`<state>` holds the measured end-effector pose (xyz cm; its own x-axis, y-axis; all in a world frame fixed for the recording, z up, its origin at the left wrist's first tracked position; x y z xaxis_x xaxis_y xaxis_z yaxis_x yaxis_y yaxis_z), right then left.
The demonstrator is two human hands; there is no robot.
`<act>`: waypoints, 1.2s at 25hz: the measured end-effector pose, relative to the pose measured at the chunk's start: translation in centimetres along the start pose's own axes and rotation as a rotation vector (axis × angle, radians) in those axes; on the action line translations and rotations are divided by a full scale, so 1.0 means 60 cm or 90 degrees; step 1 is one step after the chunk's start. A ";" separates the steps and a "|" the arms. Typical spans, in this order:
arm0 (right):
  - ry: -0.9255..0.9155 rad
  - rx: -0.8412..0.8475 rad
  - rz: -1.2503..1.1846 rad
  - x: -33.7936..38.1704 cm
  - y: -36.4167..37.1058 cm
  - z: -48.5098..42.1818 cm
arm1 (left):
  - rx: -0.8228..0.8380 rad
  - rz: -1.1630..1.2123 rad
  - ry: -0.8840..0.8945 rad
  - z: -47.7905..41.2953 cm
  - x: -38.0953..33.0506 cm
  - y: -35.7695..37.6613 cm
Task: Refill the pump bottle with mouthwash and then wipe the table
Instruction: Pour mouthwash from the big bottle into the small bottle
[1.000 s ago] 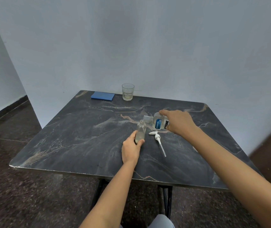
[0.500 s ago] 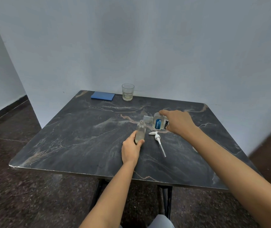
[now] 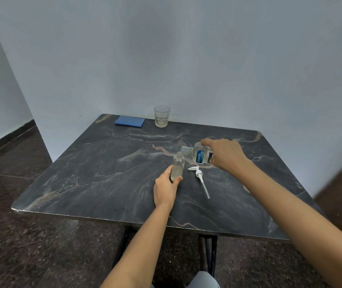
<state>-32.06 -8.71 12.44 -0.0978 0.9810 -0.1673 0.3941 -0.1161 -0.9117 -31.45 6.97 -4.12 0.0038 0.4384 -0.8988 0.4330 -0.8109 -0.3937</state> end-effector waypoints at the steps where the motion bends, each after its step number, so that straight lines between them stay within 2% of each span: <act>1: 0.000 -0.001 0.002 0.000 0.000 0.000 | 0.000 0.000 0.001 0.000 0.000 0.000; 30: -0.009 0.011 0.027 0.006 -0.007 -0.004 | 0.002 0.003 0.009 0.005 -0.010 -0.009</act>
<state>-32.04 -8.28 12.84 -0.0952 0.9729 -0.2106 0.3824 -0.1596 -0.9101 -31.94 7.01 -3.44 0.0186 0.4393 -0.8981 0.4308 -0.8141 -0.3893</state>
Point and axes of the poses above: each hand's wrist, its own z-axis away from the middle knuckle, its own y-axis out of the palm, x = y × z, the point moved 2 cm from there along -z, towards the middle knuckle, and after that the axes turned 15 degrees about -x, right-handed, at the moved point
